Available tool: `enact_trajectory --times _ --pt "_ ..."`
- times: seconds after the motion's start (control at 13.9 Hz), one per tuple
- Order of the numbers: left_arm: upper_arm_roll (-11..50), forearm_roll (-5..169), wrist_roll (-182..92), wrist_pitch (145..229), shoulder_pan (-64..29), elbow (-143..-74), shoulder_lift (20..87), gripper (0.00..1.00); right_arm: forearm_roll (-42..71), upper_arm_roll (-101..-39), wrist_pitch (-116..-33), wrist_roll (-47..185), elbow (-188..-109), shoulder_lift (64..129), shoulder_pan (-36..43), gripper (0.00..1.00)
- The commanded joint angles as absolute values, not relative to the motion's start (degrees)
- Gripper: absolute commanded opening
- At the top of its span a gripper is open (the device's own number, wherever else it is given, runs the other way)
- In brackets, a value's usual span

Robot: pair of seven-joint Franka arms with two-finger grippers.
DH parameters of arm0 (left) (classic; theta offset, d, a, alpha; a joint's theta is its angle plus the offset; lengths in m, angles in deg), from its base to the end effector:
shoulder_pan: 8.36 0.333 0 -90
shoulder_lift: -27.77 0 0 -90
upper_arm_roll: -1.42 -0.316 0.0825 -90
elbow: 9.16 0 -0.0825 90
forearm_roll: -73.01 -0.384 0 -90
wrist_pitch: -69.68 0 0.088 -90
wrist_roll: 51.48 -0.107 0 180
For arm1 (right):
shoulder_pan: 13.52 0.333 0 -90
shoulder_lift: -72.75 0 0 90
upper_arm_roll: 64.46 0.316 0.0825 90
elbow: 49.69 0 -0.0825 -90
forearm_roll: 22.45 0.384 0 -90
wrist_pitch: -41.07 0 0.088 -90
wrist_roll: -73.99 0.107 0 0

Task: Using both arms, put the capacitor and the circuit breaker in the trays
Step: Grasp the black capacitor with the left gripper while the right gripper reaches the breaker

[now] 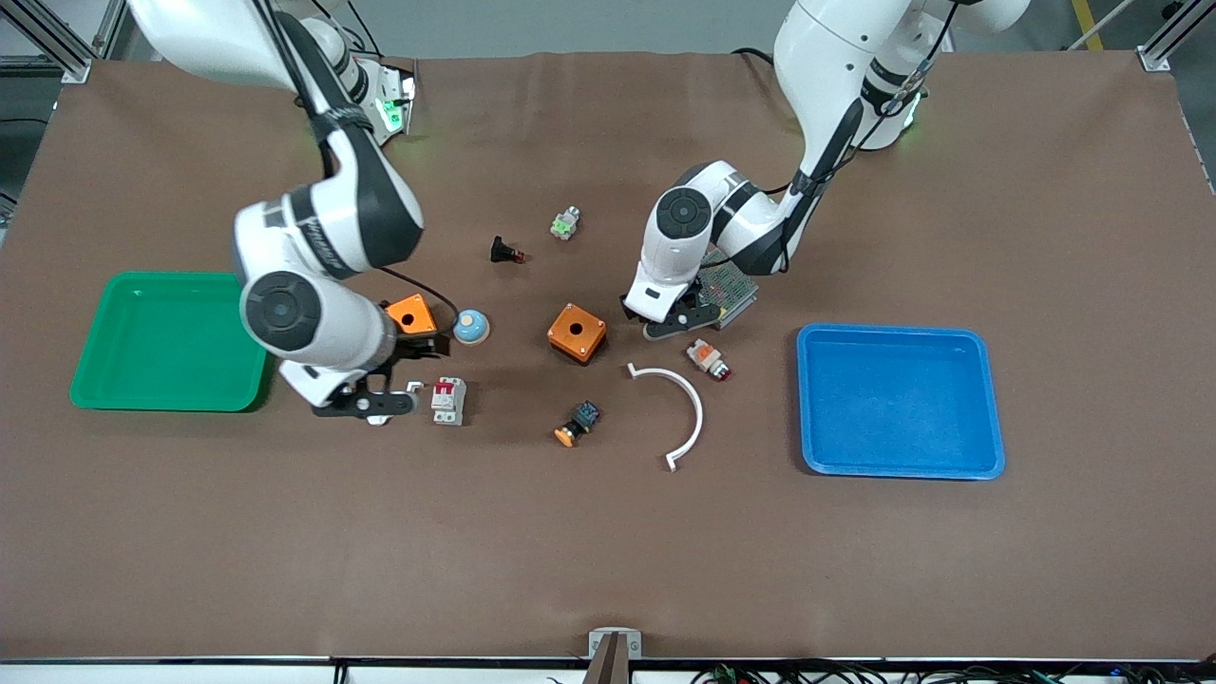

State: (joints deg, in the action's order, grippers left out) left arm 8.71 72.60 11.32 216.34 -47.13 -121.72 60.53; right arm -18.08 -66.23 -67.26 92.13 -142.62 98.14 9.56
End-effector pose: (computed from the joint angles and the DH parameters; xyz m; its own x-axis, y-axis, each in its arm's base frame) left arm 0.4301 -0.4435 0.1830 0.9526 0.3010 -0.0449 0.3031 -0.9514 0.0539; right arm 0.6077 0.2455 0.3532 0.9830 0.0261 -0.1819 0.0271 -0.9996 0.0029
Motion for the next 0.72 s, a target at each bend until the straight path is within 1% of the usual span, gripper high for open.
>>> enact_trajectory --times 0.0,0.14,0.22,0.36,0.5,0.65 --pt "8.37 72.66 12.58 216.2 -47.65 -121.13 60.82 0.0 -16.56 -66.66 -76.58 92.71 -149.52 97.44 9.68 1.0" --pt "8.37 72.66 12.68 215.84 -47.39 -121.13 59.33 0.0 -16.56 -66.66 -81.6 92.71 -152.24 98.67 9.68 1.0" --pt "8.19 72.66 12.5 213.93 -46.87 -120.79 57.58 0.0 -16.47 -66.66 -83.88 92.71 -153.21 99.37 9.68 1.0" --pt "7.67 72.66 11.98 206.04 -45.73 -117.55 54.42 0.0 -16.47 -66.66 -86.97 92.71 -153.75 101.21 9.68 1.0" --pt "7.58 72.48 9.18 199.26 -42.49 -115.08 51.34 0.0 -16.12 -66.66 -88.56 92.71 -153.66 102.36 9.68 1.0" --pt "7.75 71.17 3.57 196.61 -37.48 -115.59 48.09 0.0 -14.46 -66.66 -89.44 92.71 -153.49 103.15 9.68 1.0"
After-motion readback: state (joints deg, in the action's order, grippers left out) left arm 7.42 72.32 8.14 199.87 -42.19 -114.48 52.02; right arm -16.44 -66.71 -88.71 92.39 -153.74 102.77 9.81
